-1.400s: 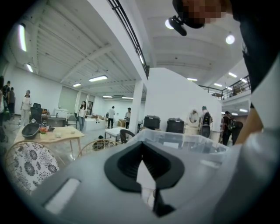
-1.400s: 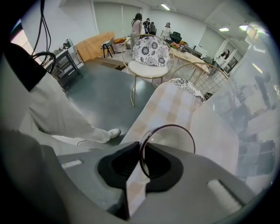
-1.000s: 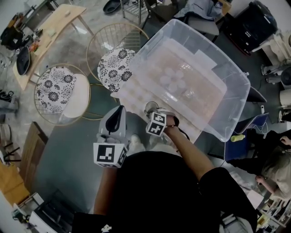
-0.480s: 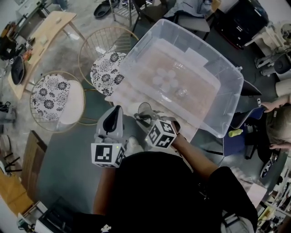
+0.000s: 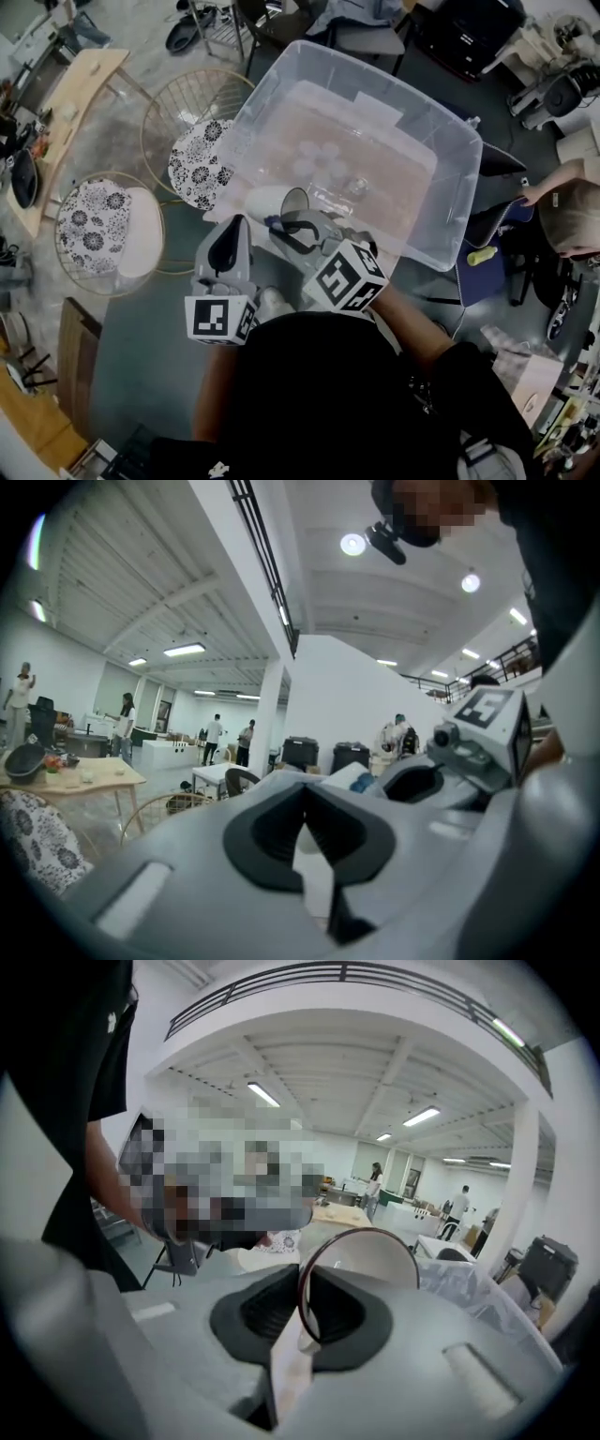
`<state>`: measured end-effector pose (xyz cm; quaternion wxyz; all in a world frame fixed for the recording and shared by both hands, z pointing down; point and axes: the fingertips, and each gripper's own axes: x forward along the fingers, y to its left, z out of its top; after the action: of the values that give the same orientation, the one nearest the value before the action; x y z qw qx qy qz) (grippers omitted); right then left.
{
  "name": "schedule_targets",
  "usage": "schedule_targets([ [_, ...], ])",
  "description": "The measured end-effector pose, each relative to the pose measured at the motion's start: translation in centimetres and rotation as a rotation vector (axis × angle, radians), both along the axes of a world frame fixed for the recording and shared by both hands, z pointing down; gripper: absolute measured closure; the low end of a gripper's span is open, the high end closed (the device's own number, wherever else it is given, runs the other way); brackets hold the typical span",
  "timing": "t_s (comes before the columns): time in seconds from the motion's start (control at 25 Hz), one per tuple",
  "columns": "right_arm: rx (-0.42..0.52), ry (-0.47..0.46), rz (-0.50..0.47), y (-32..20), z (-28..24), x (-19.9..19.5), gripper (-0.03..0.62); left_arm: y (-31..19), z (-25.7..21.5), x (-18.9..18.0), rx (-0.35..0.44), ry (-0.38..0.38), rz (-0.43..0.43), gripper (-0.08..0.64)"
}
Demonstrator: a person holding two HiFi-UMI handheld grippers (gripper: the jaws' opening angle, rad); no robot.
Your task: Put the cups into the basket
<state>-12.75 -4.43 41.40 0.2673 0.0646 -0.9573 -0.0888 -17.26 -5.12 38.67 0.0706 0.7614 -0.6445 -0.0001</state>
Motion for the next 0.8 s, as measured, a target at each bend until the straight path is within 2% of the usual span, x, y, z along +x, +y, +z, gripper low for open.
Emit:
schedule_targets([
  [0.28,0.038,-0.035,0.146,-5.7,-2.6,4.1,0.552,-1.4,-0.2,2.3,0.005,0.000,0.050,0.557],
  [0.4,0.044,-0.042,0.209,-8.0,-2.9,6.1,0.552,-2.0,-0.1,3.0,0.001,0.031,0.063,0.557],
  [0.48,0.041,-0.037,0.253,-9.5,-2.7,7.6,0.552,-2.5,-0.1,3.7,0.000,0.050,0.077,0.557],
  [0.8,-0.001,0.017,0.422,-14.5,-0.1,14.0,0.552,-4.6,-0.3,7.4,0.003,0.040,0.153,0.557],
])
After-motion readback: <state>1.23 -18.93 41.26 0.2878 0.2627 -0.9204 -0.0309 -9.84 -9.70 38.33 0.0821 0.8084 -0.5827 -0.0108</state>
